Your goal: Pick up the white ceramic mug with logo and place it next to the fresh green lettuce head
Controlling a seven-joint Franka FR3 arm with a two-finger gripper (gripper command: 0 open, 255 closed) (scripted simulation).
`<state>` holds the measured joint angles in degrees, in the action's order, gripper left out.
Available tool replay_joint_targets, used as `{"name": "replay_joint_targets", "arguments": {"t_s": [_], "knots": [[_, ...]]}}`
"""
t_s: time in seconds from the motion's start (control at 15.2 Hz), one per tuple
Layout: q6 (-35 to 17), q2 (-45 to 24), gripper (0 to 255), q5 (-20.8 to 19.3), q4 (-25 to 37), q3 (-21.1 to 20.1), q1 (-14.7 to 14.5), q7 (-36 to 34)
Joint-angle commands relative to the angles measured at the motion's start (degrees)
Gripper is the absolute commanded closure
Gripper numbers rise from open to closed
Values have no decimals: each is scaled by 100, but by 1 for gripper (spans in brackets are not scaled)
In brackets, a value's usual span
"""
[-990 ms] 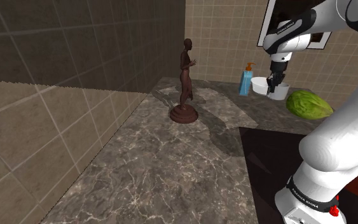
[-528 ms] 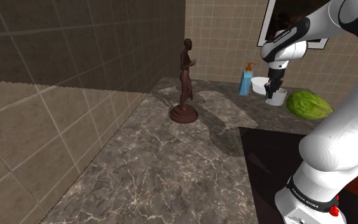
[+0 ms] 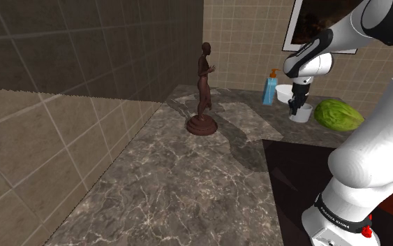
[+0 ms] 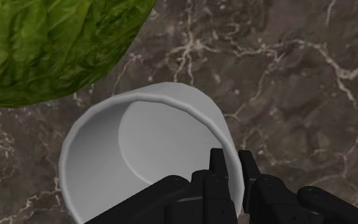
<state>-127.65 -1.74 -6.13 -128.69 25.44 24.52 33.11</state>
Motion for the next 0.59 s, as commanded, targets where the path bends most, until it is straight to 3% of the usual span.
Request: {"name": "replay_joint_targets", "arguments": {"t_s": [0.0, 0.4, 0.46, 0.53], "knots": [[-54, -36, 255, 15, -18, 0, 1, 6], [-54, -36, 255, 16, -18, -1, 1, 6], [-55, -36, 0, 16, -18, -1, 1, 6], [-55, -36, 0, 16, -18, -1, 1, 6]]}}
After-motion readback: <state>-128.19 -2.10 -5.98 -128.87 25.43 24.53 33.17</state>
